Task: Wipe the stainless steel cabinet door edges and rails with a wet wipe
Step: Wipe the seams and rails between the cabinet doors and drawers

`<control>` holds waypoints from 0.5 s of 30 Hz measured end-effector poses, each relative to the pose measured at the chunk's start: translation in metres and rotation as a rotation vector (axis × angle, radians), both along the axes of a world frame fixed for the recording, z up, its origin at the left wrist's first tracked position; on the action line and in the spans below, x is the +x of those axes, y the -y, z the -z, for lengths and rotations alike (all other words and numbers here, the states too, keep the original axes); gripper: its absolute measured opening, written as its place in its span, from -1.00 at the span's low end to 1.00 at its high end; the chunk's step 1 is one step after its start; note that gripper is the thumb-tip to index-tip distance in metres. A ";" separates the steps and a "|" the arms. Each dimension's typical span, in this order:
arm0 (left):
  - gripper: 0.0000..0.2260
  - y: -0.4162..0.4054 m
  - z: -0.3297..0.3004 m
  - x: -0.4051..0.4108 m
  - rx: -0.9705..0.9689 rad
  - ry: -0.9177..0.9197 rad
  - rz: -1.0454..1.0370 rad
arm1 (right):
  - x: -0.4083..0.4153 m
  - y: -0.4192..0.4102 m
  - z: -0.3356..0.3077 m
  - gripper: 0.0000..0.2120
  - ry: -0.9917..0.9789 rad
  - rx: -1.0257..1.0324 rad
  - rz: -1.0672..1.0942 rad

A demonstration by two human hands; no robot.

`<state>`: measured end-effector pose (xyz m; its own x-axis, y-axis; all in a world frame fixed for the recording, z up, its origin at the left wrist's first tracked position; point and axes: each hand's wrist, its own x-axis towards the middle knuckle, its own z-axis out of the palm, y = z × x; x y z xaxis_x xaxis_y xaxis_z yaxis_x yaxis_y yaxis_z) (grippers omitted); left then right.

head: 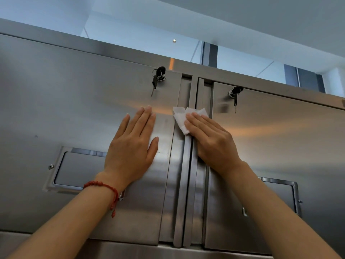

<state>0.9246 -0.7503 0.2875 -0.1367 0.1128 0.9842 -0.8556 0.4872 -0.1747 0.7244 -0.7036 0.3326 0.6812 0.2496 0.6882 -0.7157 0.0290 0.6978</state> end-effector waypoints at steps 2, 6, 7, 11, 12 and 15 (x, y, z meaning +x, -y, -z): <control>-0.49 0.001 0.000 0.000 -0.006 0.000 0.000 | 0.001 0.000 0.003 -0.67 0.024 0.008 -0.013; -0.49 0.000 0.000 0.000 -0.010 0.000 0.004 | 0.000 0.000 0.011 -0.67 0.024 0.039 -0.009; -0.49 0.000 0.000 0.000 -0.007 0.001 0.003 | 0.000 -0.001 0.009 -0.67 0.020 0.042 -0.006; -0.48 0.001 0.000 0.000 0.008 0.003 0.002 | 0.003 -0.003 0.005 -0.66 0.041 0.043 -0.003; -0.48 0.001 0.000 0.000 0.010 0.005 0.001 | 0.003 -0.003 0.008 -0.66 0.050 0.049 -0.005; -0.48 0.000 0.000 0.001 0.009 0.005 0.001 | 0.002 -0.003 0.020 -0.65 0.053 0.063 -0.013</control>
